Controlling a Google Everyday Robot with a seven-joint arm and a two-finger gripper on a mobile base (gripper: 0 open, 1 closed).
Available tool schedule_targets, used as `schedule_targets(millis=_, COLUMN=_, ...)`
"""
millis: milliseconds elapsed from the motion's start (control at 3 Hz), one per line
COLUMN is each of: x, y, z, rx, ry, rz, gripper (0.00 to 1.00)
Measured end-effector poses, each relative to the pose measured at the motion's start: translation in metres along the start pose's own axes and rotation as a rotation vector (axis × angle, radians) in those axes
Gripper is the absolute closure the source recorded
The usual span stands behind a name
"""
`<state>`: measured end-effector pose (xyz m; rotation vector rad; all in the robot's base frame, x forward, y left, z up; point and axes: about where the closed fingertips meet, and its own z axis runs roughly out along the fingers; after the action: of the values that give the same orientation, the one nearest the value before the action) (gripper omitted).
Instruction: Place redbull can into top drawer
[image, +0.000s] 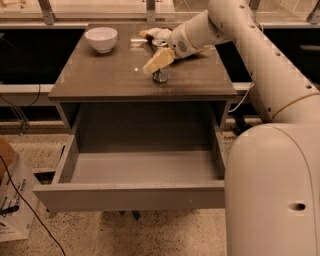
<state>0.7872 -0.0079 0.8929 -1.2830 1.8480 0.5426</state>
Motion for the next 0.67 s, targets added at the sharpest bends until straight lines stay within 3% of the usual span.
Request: schedule_targets(millis=667, x=-0.013, y=-0.002, z=-0.010, rx=0.021, ry=-0.040, rz=-0.012, gripper=0.64)
